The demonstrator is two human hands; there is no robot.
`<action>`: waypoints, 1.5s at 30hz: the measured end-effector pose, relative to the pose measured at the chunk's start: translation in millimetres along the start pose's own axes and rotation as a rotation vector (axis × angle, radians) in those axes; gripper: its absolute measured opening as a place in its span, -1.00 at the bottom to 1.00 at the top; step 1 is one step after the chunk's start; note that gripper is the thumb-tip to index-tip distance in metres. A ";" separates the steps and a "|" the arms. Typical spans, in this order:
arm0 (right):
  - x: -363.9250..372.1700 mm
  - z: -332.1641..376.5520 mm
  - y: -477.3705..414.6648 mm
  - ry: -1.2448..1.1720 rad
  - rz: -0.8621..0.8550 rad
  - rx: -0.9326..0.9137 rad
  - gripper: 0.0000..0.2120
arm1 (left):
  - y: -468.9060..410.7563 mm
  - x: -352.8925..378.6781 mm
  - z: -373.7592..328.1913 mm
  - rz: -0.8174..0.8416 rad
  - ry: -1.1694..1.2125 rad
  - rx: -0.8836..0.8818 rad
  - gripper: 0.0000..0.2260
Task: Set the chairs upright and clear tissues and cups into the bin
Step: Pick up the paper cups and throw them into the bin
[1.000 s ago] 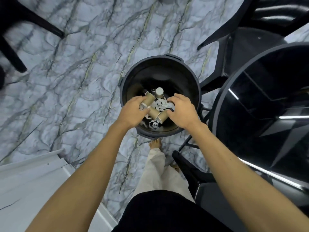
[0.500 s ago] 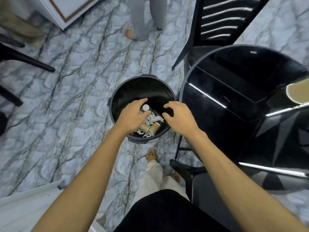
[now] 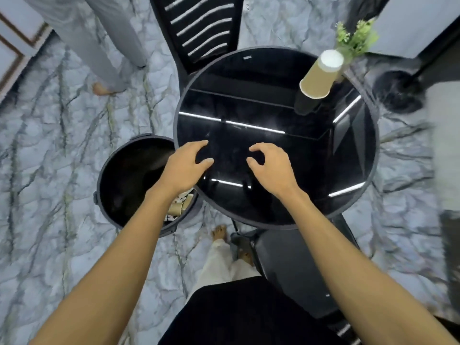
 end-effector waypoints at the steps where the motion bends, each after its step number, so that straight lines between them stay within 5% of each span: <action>1: -6.9 -8.3 -2.8 -0.009 -0.027 0.031 -0.69 | -7.5 5.4 -8.9 0.017 -0.004 0.023 -0.51; 16: -48.7 -65.9 -85.8 -0.124 -0.397 0.290 -0.75 | -150.8 70.5 -85.0 0.122 -0.040 0.297 -0.54; 26: -86.7 -91.4 -159.0 -0.172 -0.694 0.246 -0.60 | -228.7 114.2 -114.9 0.054 -0.022 0.388 -0.55; 45: -78.9 -118.2 -234.8 -0.174 -0.687 0.237 -0.28 | -259.9 174.0 -108.6 -0.065 -0.267 0.516 -0.50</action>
Point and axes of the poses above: each hand's wrist, its own y-axis away from the middle knuckle, its own x-axis out of the palm, z = x × y, the point moved 4 cm from there along -y, towards the middle knuckle, and after that the axes turned 12 degrees about -z, right-handed, at the moved point
